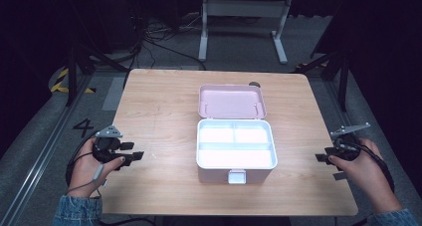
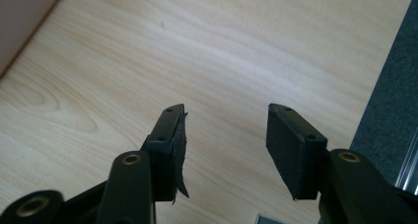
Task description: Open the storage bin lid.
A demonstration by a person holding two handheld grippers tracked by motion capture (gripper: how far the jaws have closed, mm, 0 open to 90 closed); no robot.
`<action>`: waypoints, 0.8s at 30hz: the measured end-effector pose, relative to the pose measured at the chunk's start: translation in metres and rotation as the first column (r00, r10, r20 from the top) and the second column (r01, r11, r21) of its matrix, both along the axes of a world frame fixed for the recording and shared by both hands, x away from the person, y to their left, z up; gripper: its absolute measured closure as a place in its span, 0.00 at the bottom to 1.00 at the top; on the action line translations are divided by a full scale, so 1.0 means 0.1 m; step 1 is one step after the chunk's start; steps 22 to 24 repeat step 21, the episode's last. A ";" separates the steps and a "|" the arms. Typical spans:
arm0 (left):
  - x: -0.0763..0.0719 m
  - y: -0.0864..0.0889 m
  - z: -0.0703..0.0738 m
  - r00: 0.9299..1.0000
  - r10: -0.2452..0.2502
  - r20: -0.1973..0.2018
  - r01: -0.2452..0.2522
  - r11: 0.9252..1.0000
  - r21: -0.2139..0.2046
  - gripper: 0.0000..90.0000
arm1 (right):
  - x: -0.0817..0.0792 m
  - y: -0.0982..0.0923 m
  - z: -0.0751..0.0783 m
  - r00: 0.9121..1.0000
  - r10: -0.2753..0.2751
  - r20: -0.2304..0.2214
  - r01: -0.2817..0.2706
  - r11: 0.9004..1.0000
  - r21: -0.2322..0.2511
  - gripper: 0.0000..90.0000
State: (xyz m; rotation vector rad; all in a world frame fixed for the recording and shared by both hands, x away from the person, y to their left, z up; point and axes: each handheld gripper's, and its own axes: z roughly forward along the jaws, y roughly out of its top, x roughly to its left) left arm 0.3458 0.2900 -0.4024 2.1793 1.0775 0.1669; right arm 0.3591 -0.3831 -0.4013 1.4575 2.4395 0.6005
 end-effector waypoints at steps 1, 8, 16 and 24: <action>0.00 0.00 0.00 1.000 0.000 -0.003 0.000 1.000 0.000 0.48 | -0.03 -0.03 -0.07 1.000 -0.006 -0.014 0.006 1.000 -0.020 0.55; 0.01 -0.01 -0.02 1.000 0.002 -0.022 -0.002 1.000 0.006 0.48 | -0.13 -0.11 -0.25 0.999 -0.048 -0.015 0.048 0.999 -0.002 0.53; 0.01 -0.02 -0.04 1.000 0.002 -0.022 -0.002 1.000 0.019 0.46 | -0.23 -0.20 -0.40 0.997 -0.081 0.010 0.080 0.996 0.047 0.50; 0.02 -0.03 -0.05 1.000 0.000 -0.025 0.000 1.000 0.021 0.44 | -0.22 -0.17 -0.45 0.997 -0.063 0.032 0.061 0.995 0.077 0.47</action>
